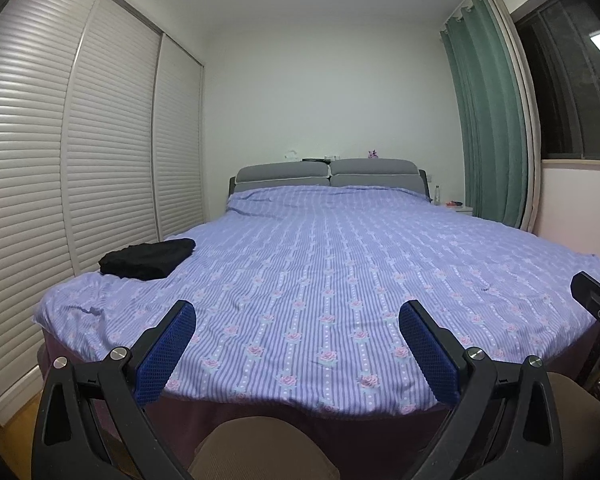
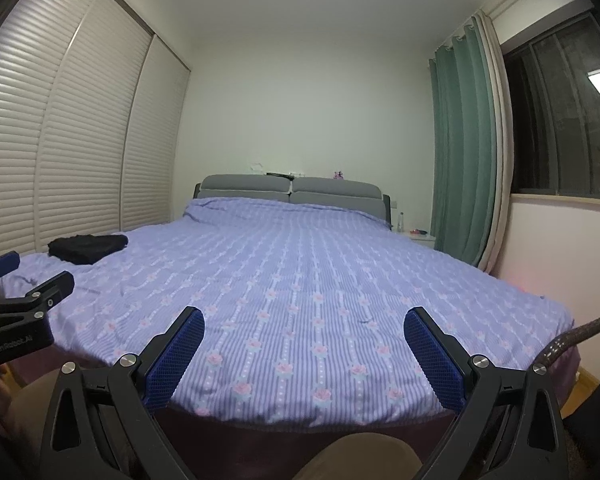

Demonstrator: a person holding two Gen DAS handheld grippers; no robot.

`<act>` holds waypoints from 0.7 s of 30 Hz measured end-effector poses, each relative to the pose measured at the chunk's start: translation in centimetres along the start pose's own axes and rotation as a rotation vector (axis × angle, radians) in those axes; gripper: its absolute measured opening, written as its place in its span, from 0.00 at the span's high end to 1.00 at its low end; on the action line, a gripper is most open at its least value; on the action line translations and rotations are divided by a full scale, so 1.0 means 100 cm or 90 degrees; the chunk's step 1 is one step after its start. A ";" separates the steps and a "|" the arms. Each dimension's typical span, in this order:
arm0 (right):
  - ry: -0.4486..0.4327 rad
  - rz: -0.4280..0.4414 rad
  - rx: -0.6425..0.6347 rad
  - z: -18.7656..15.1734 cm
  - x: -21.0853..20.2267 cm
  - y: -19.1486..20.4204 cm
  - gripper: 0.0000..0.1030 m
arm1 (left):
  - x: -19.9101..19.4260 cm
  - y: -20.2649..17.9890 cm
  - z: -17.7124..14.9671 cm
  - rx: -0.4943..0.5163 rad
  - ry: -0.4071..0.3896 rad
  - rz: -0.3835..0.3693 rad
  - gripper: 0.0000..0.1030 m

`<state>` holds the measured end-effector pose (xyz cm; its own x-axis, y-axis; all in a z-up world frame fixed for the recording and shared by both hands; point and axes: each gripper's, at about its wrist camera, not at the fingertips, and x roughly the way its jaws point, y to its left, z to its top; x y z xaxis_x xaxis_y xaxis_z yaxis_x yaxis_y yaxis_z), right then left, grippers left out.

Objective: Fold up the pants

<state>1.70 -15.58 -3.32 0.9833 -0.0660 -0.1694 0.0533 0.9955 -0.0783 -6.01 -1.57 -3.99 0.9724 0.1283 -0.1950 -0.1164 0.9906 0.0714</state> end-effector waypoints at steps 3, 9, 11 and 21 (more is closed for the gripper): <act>-0.002 0.000 0.004 0.000 0.000 -0.001 0.02 | -0.001 0.000 0.000 0.001 -0.001 -0.001 0.00; -0.003 0.000 0.005 -0.001 -0.001 -0.001 0.02 | -0.003 -0.002 0.000 0.004 -0.005 -0.004 0.00; -0.003 0.000 0.005 -0.002 -0.001 -0.001 0.02 | -0.004 -0.003 0.000 0.005 -0.005 -0.005 0.00; -0.003 0.000 0.004 -0.003 -0.001 -0.001 0.02 | -0.003 -0.006 0.000 0.012 -0.001 -0.012 0.00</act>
<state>1.59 -15.67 -3.55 0.9840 -0.0657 -0.1654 0.0544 0.9959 -0.0722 -6.22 -2.24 -3.97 0.9747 0.1098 -0.1945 -0.0947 0.9918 0.0855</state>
